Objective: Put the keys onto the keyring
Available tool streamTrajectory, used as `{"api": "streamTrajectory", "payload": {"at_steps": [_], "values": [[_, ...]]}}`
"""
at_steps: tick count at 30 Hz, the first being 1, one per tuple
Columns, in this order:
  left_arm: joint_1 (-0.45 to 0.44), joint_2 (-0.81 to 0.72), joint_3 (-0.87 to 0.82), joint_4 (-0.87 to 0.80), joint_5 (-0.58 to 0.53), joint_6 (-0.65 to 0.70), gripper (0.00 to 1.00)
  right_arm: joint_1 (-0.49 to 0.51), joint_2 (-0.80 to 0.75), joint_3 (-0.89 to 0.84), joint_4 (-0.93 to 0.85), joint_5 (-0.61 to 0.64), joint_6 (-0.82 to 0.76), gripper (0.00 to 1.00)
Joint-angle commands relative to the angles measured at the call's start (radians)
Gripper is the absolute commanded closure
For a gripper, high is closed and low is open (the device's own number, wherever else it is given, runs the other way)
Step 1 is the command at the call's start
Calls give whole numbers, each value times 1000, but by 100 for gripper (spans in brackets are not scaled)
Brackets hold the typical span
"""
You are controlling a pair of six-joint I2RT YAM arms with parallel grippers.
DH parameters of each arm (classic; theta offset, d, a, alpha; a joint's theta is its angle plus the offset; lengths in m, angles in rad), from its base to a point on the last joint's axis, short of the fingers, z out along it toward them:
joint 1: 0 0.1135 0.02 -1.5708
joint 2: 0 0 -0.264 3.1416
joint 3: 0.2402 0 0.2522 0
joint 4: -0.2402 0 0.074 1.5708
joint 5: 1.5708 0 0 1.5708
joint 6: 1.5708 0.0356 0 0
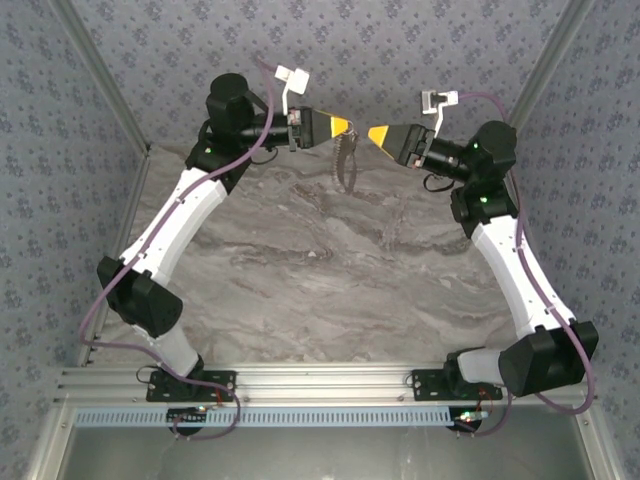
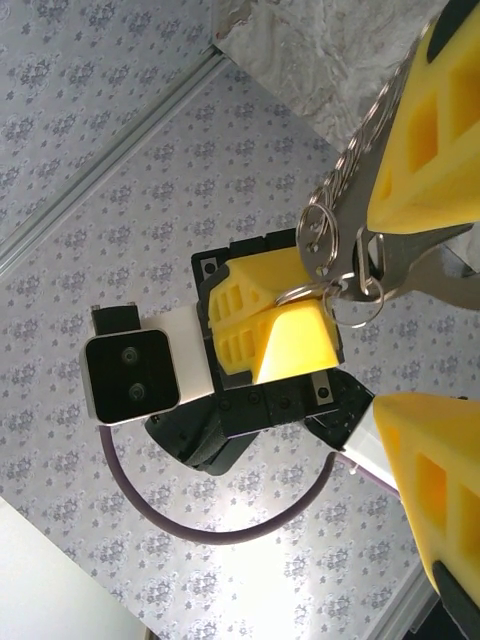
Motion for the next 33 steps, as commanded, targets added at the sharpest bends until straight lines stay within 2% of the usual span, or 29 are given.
{"api": "streamTrajectory", "payload": {"at_steps": [1, 8, 15, 18, 25, 26, 33], "values": [[1, -44, -2, 85, -9, -28, 100, 14, -2, -9, 34, 18, -3, 49], [0, -45, -1, 131, -1, -67, 100, 45, 32, 7, 66, 25, -1, 45], [-1, -42, 1, 168, -3, -97, 100, 78, 59, 31, 85, 2, -2, 47], [1, -39, 2, 172, -1, -98, 100, 81, 58, 31, 89, 1, -2, 59], [2, -34, 8, 170, -3, -97, 100, 75, 49, 28, 87, -1, 8, 98], [1, -34, 9, 170, -4, -94, 100, 76, 46, 26, 88, -1, 9, 100], [14, -44, 12, 176, -49, -85, 100, 78, 19, 1, 45, 12, -7, 100]]}}
